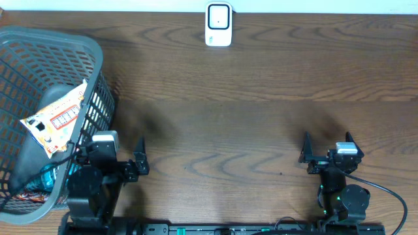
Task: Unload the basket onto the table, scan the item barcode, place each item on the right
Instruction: 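Reach the left gripper into the basket toward the Listerine bottle, then grasp the teal Listerine bottle with the left gripper and lift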
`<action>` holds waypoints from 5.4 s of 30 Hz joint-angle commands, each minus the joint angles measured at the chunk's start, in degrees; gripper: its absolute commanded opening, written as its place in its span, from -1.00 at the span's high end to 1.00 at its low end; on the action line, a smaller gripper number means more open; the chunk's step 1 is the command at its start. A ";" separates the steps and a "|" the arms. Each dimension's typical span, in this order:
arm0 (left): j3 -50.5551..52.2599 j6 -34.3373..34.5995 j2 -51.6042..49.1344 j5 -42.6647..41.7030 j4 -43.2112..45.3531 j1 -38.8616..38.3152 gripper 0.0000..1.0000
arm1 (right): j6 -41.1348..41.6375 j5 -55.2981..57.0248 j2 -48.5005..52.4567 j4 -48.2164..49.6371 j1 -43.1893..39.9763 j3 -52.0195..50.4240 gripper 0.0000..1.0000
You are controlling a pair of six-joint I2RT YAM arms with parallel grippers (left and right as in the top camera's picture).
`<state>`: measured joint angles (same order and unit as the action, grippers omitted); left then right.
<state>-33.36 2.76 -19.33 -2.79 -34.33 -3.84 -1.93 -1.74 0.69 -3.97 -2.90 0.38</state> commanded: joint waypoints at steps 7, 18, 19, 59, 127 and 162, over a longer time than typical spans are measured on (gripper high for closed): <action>-4.68 -0.48 -5.81 -1.36 -2.08 0.28 -0.99 | -0.26 0.07 -0.31 -0.17 0.22 -0.07 -0.99; -4.72 5.53 -6.47 -8.39 4.22 0.28 -0.99 | -0.26 0.07 -0.31 -0.17 0.22 -0.07 -0.98; -4.81 5.55 -6.84 -8.39 3.98 0.28 -0.99 | -0.26 0.07 -0.31 -0.17 0.22 -0.07 -0.99; -46.14 19.21 -33.05 3.91 -17.07 0.31 -0.99 | -0.26 0.07 -0.31 -0.17 0.22 -0.07 -0.99; -16.57 49.00 -61.55 0.39 -11.43 49.77 -0.96 | -0.26 0.07 -0.31 -0.17 0.22 -0.07 -0.99; -29.88 32.57 -54.36 -14.82 -17.14 49.79 0.35 | -0.26 0.07 -0.31 -0.17 0.22 -0.07 -0.99</action>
<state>-58.92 38.59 -79.68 -13.19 -50.81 45.80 -1.91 -1.74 0.69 -3.99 -2.90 0.38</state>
